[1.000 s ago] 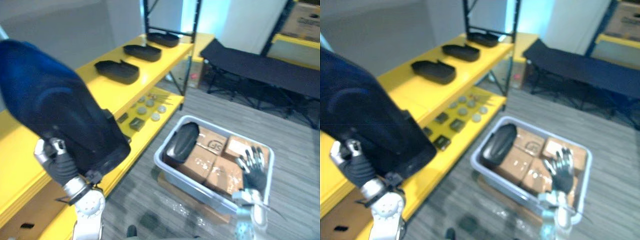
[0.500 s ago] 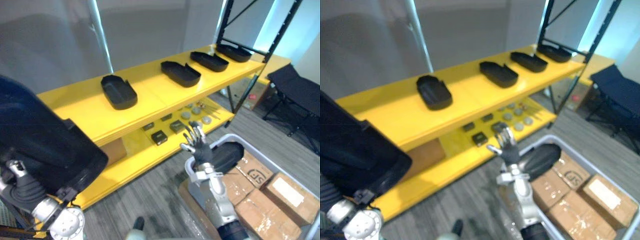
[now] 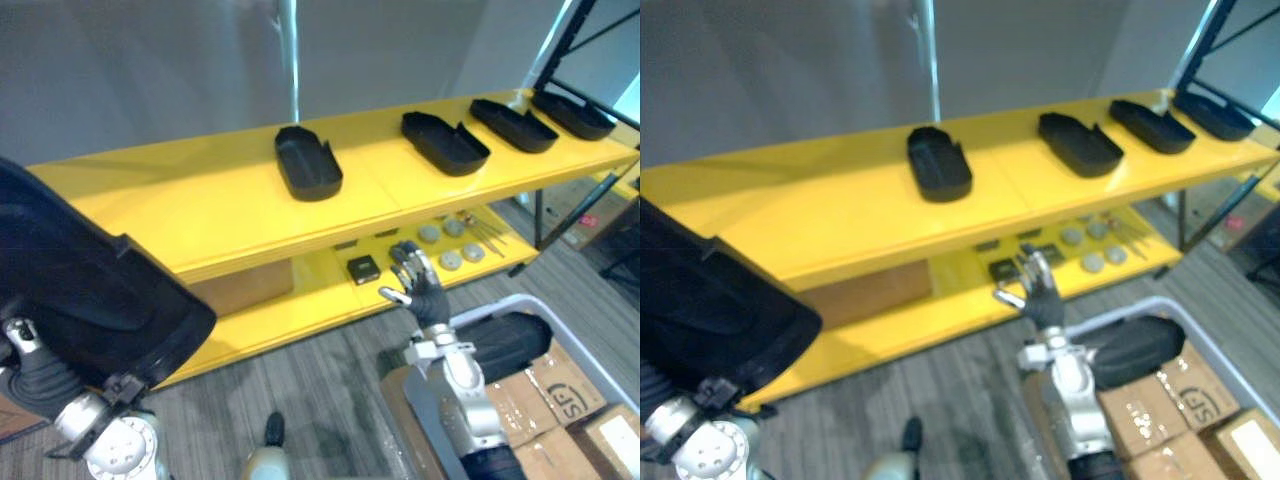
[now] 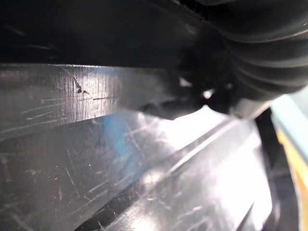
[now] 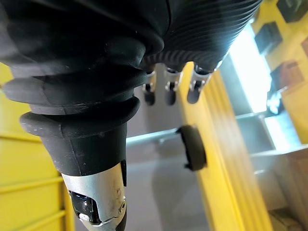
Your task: Walk over and take plastic housings, then place them on the shelf
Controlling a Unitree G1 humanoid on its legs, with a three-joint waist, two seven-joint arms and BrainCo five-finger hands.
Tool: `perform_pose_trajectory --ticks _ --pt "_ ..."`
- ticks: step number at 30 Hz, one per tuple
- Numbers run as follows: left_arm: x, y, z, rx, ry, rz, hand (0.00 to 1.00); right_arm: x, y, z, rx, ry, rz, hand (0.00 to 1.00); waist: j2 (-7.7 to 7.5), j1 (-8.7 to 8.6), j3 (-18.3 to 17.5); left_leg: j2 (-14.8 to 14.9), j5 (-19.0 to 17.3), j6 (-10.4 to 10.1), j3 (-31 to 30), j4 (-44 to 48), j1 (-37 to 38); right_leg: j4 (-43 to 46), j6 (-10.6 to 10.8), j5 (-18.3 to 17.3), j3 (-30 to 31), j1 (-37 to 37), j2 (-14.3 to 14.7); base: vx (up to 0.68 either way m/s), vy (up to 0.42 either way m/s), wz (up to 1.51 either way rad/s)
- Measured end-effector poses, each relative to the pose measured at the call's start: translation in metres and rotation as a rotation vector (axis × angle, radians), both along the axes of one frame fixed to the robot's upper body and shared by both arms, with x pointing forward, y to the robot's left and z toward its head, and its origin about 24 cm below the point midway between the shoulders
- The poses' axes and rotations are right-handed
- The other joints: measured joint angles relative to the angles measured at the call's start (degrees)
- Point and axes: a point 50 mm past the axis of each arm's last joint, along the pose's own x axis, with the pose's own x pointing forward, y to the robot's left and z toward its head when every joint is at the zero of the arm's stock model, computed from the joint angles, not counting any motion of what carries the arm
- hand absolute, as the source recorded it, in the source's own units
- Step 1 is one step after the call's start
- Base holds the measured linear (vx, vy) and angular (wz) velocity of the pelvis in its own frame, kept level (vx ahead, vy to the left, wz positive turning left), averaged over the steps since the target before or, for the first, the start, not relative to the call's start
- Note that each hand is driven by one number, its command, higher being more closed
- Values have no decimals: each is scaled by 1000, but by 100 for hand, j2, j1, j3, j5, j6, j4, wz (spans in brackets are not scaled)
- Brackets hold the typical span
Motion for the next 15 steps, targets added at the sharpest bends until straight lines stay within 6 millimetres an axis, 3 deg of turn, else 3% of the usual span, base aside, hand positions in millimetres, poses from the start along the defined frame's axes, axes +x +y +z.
perform_pose_trajectory --ticks 1,3,5,7,9,11,15 --pt "3 -2 2 13 -8 -25 100 -1 -2 1 2 -5 -8 0 12 -70 34 -28 10 9 -79 -3 0 95 -33 -147 178 -21 38 -148 -28 60" --pt "19 -12 14 105 -38 -169 100 -11 -14 1 4 -19 -60 0 5 -369 89 -207 72 83 -482 -27 -83 509 -266 -770 1267 -261 292 -170 -78 97" --pt "32 -21 26 198 -83 -292 100 -18 -25 3 1 -38 -109 0 14 -536 92 -319 141 108 -751 -28 -226 705 -383 -1005 1761 -418 490 -86 -106 89" --pt "47 -32 40 317 -115 -417 100 -23 -38 4 -9 -63 -157 0 40 -522 121 -355 294 -35 -908 2 -360 706 -189 -916 1606 -421 517 1 -80 57" --pt "52 -35 45 373 -110 -471 100 -24 -47 8 -23 -95 -175 0 37 -618 129 -417 375 -5 -1006 5 -433 697 -167 -900 1607 -391 556 36 -42 46" --pt "53 -36 46 399 -97 -494 100 -23 -50 12 -31 -123 -175 0 21 -589 139 -406 380 0 -1007 6 -430 698 -168 -900 1710 -392 576 -1 -33 16" --pt "51 -36 40 381 -66 -535 100 -16 -47 24 -65 -197 -139 0 179 -519 268 -311 391 -22 -978 6 -402 625 -186 -912 1757 -388 653 -75 -36 -8"
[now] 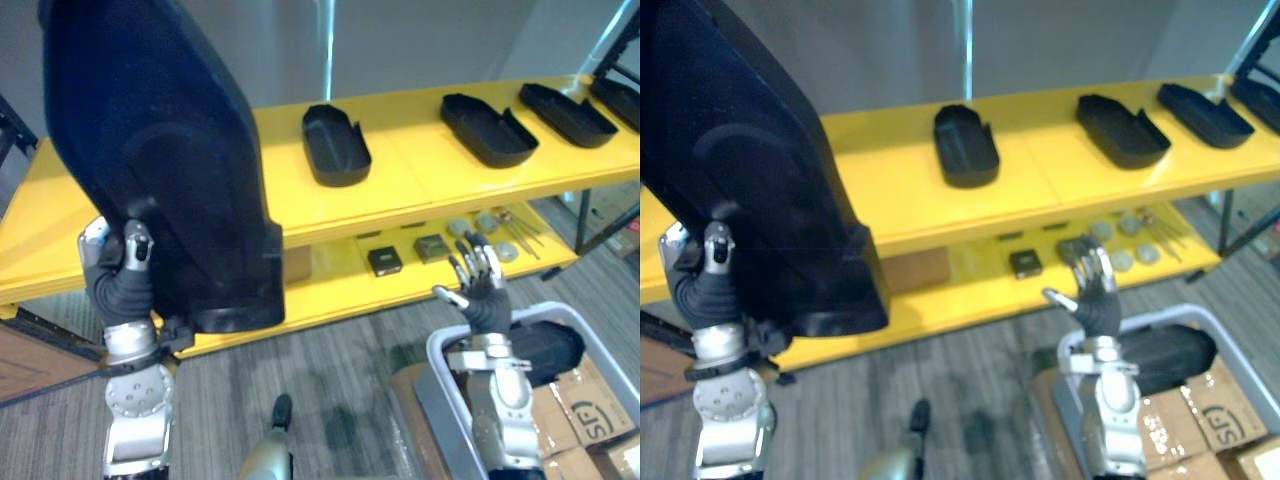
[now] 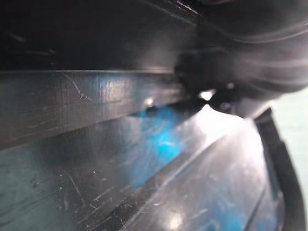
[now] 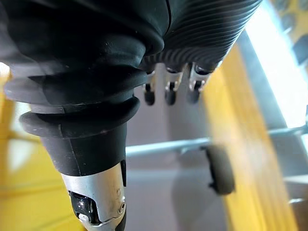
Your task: Walk over and take plastic housings, then place them on the shelf
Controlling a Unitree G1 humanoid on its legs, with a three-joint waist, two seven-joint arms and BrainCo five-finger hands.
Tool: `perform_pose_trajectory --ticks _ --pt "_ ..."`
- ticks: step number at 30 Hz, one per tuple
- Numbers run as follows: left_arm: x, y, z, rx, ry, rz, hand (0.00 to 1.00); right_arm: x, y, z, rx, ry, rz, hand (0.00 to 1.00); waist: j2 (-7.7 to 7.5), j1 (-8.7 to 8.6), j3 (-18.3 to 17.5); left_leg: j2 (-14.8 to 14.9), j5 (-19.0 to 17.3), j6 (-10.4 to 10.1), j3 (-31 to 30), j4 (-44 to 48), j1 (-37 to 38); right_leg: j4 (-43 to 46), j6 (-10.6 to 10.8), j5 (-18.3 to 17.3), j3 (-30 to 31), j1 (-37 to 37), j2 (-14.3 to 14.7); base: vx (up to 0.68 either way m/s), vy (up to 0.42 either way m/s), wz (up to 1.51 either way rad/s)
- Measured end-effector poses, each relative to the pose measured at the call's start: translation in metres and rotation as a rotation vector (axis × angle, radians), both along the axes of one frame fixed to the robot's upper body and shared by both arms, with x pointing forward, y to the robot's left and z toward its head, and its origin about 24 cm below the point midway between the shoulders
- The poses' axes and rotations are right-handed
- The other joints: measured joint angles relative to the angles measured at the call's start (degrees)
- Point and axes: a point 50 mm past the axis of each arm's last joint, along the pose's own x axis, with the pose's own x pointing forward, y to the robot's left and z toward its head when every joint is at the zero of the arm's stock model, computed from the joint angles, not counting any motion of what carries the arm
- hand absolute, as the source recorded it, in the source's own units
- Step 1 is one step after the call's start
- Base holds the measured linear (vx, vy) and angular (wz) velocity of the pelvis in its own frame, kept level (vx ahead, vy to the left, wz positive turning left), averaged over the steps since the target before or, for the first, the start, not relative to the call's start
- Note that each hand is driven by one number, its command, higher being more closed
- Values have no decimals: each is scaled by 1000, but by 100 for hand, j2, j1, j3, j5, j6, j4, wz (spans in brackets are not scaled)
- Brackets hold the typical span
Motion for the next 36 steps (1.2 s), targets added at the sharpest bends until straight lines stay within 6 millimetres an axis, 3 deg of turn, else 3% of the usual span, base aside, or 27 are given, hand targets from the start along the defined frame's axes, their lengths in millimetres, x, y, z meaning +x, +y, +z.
perform_pose_trajectory --ticks 3,11,16,17,18,19,20,21,22,23,24,25,27,31,32,33,34,36 --pt "-3 1 -5 1 31 -6 100 -2 0 -3 -10 14 -2 0 126 -5 79 50 -48 42 4 -1 2 0 6 2 5 7 56 -101 -6 -1" --pt "-19 3 -31 -159 108 71 100 -9 3 -9 37 12 6 0 128 5 129 31 -79 42 144 0 110 94 25 -18 112 19 -36 -22 -6 -7" --pt "-27 8 -22 -125 59 128 100 -11 12 -10 97 -8 -18 0 -68 59 238 -315 -197 140 141 51 273 211 -36 -259 -92 261 -427 37 7 17" --pt "-29 10 -17 -112 30 136 100 -10 12 -9 110 -16 -38 0 -194 58 320 -437 -417 259 234 416 185 224 -72 -285 -165 353 -576 109 68 18" --pt "-32 11 -11 -102 -10 145 100 -9 10 -7 113 -26 -70 0 -192 53 378 -501 -1033 265 375 1338 -121 828 -141 -251 -137 296 -692 130 77 20" --pt "-32 12 -10 -99 -17 148 100 -9 10 -6 112 -30 -77 0 -154 47 408 -509 -1189 254 355 1542 -138 1313 -292 -168 -26 149 -767 140 101 23" --pt "-32 14 -8 -87 -23 150 100 -9 10 -5 113 -38 -94 0 -106 13 401 -503 -1323 296 294 1612 -73 2252 -891 220 206 -302 -860 159 155 24" --pt "-31 15 -5 -62 -27 143 100 -9 10 -3 116 -59 -102 0 -59 -18 374 -473 -1353 316 270 1446 143 2946 -1120 924 405 -653 -916 182 172 19" --pt "-31 15 -4 -50 -29 140 100 -9 9 -2 116 -66 -104 0 -56 -25 371 -462 -1355 325 244 1295 269 3238 -1077 1322 489 -812 -946 213 119 17" --pt "-30 16 -1 -34 -36 135 100 -9 9 0 110 -78 -105 0 -30 -30 368 -396 -1355 332 160 1158 392 3495 -963 1246 553 -954 -946 215 56 14" --pt "-28 17 3 -20 -50 129 100 -8 10 2 95 -90 -101 0 -17 -53 356 -346 -1357 418 112 1055 471 3324 -783 677 652 -1128 -854 239 49 13" --pt "-22 18 8 -35 -73 121 100 -4 12 11 76 -129 -88 0 -23 -32 344 -277 -1398 471 92 1015 509 2547 -602 184 765 -1314 -580 187 38 12" --pt "-12 19 10 -55 -76 119 100 -3 12 22 60 -181 -70 0 -3 -70 355 -269 -1428 479 -45 999 548 1727 -540 185 807 -1427 -386 202 -3 28" --pt "-4 26 -3 -106 9 173 100 -2 19 36 36 -256 56 0 -31 -118 313 -303 -1551 366 -221 907 901 724 -320 422 1068 -1496 -201 187 -84 36" --pt "-4 27 -6 -112 26 183 100 -2 26 41 48 -281 119 0 -98 -108 220 -364 -1643 269 -354 892 883 220 -388 649 1049 -1396 -148 224 -270 59" --pt "-5 27 -10 -132 42 198 100 0 36 45 56 -303 182 0 -170 -95 129 -397 -1712 220 -453 833 901 -145 -267 1089 1041 -1242 -105 186 -263 61" --pt "-7 27 -13 -142 56 204 100 1 41 47 65 -309 218 0 -119 -66 76 -360 -1725 190 -494 797 893 -307 -224 1262 997 -1176 -53 251 -317 40" --pt "-15 26 -28 -187 112 238 100 7 62 55 73 -339 333 0 160 154 -166 -106 -1687 43 -526 650 881 -837 -283 1591 741 -968 196 252 -218 19"
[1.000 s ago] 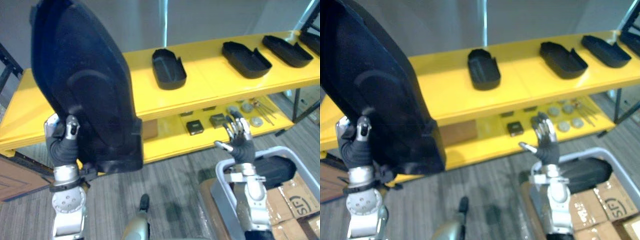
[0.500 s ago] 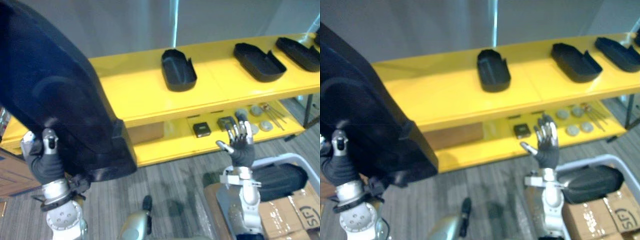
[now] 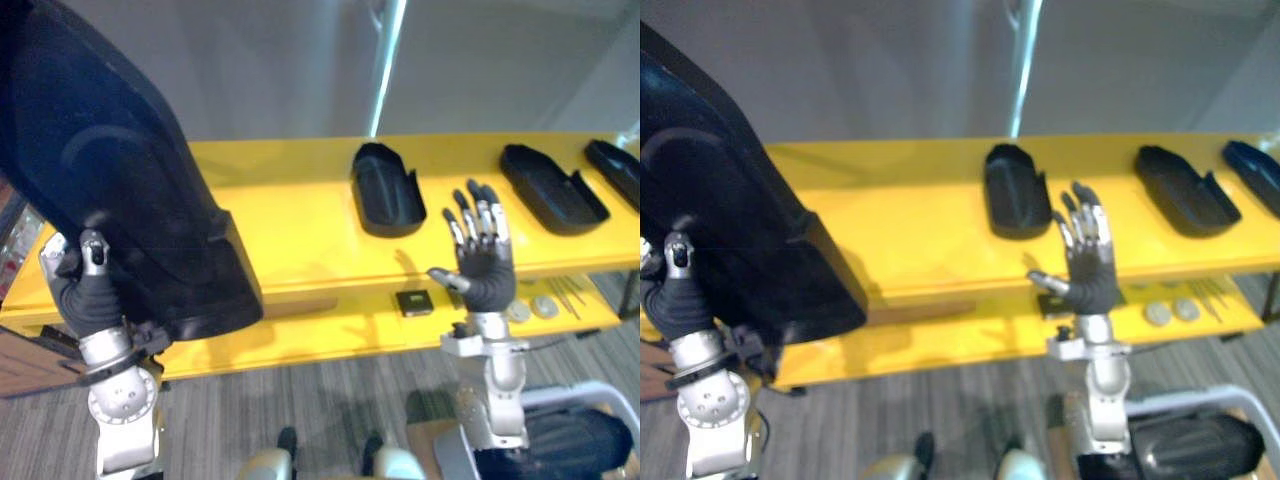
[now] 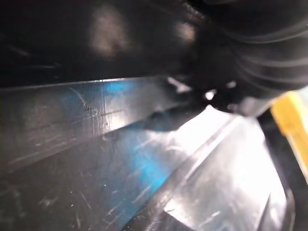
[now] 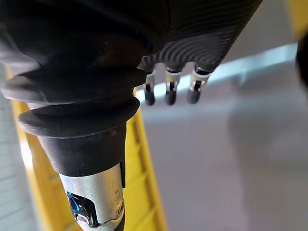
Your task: Walk over and take plastic housings, then place them on the shelf
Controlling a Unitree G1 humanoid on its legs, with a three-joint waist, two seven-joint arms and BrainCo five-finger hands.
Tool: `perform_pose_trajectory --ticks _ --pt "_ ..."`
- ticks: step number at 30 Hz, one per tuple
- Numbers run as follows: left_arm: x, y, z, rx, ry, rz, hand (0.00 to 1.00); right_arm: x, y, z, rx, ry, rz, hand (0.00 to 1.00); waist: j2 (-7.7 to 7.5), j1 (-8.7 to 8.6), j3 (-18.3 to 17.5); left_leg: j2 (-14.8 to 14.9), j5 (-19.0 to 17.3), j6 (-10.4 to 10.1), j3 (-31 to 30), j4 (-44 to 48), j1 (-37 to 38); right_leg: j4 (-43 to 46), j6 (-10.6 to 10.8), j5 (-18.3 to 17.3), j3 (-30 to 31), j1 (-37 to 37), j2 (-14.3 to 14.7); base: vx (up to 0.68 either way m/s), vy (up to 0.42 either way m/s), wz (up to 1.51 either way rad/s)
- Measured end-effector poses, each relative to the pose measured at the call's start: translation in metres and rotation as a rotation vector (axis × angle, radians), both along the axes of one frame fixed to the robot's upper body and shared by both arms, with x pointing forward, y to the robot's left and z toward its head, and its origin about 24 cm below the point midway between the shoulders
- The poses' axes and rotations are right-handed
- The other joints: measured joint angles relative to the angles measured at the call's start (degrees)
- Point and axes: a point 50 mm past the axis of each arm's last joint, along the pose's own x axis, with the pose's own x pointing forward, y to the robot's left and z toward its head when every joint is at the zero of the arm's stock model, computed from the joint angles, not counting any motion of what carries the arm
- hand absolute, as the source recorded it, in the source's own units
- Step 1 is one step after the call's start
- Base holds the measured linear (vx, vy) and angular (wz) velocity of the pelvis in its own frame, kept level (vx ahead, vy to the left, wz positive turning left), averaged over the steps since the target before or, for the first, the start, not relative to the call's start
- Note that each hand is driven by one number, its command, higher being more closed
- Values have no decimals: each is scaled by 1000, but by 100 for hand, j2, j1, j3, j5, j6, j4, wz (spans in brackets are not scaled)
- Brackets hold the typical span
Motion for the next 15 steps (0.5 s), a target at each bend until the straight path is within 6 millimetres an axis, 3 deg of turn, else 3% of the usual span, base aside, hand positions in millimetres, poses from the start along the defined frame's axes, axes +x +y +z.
perform_pose_trajectory --ticks 3,5,6,11,15 --pt "-3 -5 -5 -31 16 3 100 9 12 11 -1 -22 33 0 219 61 -152 124 22 -87 -95 -115 18 -193 -24 29 -432 284 141 230 -152 65" --pt "-4 -10 0 -28 -4 -17 100 12 9 12 22 -6 -5 0 225 63 -160 147 66 -107 305 -127 14 -199 -47 14 -704 431 145 169 -55 85" --pt "-4 -12 3 -16 -13 -35 100 13 3 10 25 12 -53 0 207 77 -165 149 101 -61 541 -138 15 -198 -67 0 -812 509 140 153 -8 75" --pt "-2 -14 2 -1 24 -68 100 7 -19 0 -37 72 -235 0 30 154 -238 36 108 -56 528 -161 115 -184 -161 -65 -827 697 57 85 36 30" --pt "2 -8 -1 32 107 -64 100 -19 -62 7 -14 41 -469 0 -42 28 -279 24 108 -55 871 -341 356 -126 -210 -155 -687 766 0 -13 22 -21"
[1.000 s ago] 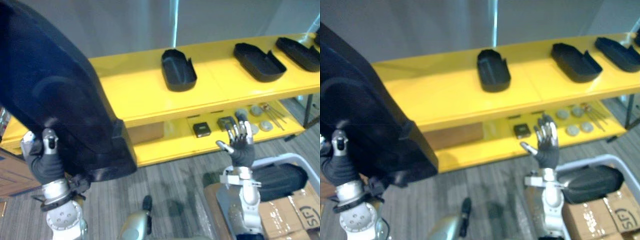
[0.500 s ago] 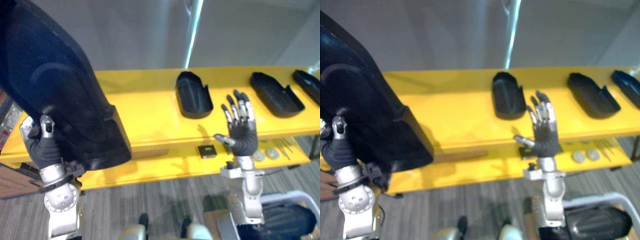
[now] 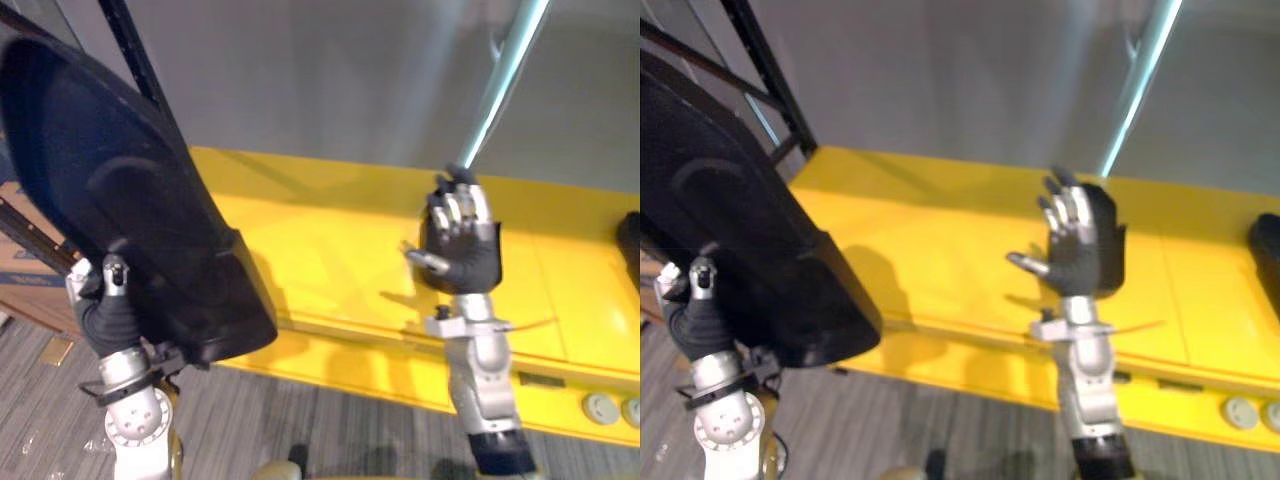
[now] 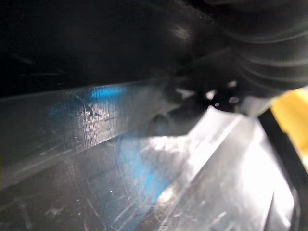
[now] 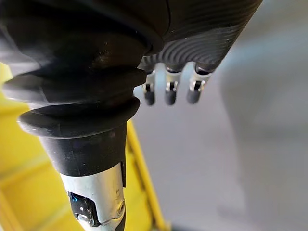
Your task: Walk over and take plastic housings, then place them on the shelf
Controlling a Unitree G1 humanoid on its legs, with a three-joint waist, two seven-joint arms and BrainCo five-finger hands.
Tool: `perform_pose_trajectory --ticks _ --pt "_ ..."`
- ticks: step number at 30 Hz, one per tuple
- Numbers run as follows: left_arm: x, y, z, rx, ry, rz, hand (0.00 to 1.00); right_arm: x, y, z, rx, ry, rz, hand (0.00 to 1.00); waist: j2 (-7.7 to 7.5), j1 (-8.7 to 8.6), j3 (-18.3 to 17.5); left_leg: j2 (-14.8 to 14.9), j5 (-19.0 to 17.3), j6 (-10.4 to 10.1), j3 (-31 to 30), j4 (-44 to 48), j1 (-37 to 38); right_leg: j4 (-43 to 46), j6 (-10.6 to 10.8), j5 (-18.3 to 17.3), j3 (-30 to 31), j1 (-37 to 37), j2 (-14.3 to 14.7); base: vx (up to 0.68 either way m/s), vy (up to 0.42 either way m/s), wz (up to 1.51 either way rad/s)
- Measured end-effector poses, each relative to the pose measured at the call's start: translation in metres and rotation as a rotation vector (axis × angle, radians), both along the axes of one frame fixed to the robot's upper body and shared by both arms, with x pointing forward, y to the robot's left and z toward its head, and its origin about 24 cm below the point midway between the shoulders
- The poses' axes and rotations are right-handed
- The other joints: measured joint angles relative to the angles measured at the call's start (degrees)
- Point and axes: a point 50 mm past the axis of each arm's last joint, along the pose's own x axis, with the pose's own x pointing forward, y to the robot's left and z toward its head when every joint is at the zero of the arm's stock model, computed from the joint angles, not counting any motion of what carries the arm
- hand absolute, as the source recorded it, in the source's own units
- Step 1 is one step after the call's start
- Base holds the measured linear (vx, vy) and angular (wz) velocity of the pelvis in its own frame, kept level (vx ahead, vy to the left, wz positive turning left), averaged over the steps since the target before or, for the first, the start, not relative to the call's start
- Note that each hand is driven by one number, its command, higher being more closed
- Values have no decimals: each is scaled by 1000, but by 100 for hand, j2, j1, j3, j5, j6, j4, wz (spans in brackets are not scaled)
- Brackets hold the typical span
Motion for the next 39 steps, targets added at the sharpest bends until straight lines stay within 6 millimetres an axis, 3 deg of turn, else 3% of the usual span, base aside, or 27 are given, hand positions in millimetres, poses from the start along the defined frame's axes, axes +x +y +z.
perform_pose_trajectory --ticks 4,7,10,16,19,26,28,34,39 --pt "14 16 -10 51 144 37 100 -24 -27 -9 25 51 -105 0 -122 -333 -73 -25 -15 63 569 -235 209 -40 134 -176 405 -53 -73 -97 -5 -62" --pt "44 31 -27 35 282 48 100 -41 -40 -33 13 210 -155 0 -73 -692 -126 104 -7 116 1151 -333 244 -24 147 -187 626 -226 -35 -79 -17 -43" --pt "67 47 -37 -18 381 44 100 -52 -49 -49 12 318 -202 0 6 -892 -139 155 51 101 1499 -335 238 20 199 -107 943 -436 13 -11 8 -54" --pt "114 95 -33 -48 579 133 100 -72 -69 -119 76 667 -282 0 40 -1324 -118 212 57 94 1932 -318 255 28 181 2 1419 -679 98 38 7 -36" --pt "128 108 -23 -55 653 151 100 -81 -68 -136 62 756 -270 0 60 -1432 -107 246 58 94 2071 -310 275 29 154 24 1536 -722 137 28 -5 -20" --pt "158 112 1 -17 848 107 100 -85 -47 -162 39 882 -156 0 79 -1582 -95 282 55 88 2194 -338 315 56 126 47 1658 -759 181 -14 -7 -9" --pt "159 117 5 -22 895 111 100 -87 -45 -170 49 925 -149 0 94 -1630 -79 282 54 88 2227 -341 252 63 125 74 1690 -830 180 -38 13 -9" --pt "151 125 -14 -100 1055 109 100 -100 -46 -188 79 1032 -194 0 106 -1679 12 266 51 85 2310 -346 252 33 132 132 1784 -836 170 -5 10 -6" --pt "143 135 -20 -46 1163 160 100 -110 -39 -203 98 1114 -207 0 65 -1722 41 258 51 86 2302 -346 250 21 121 150 1783 -825 163 0 0 0"
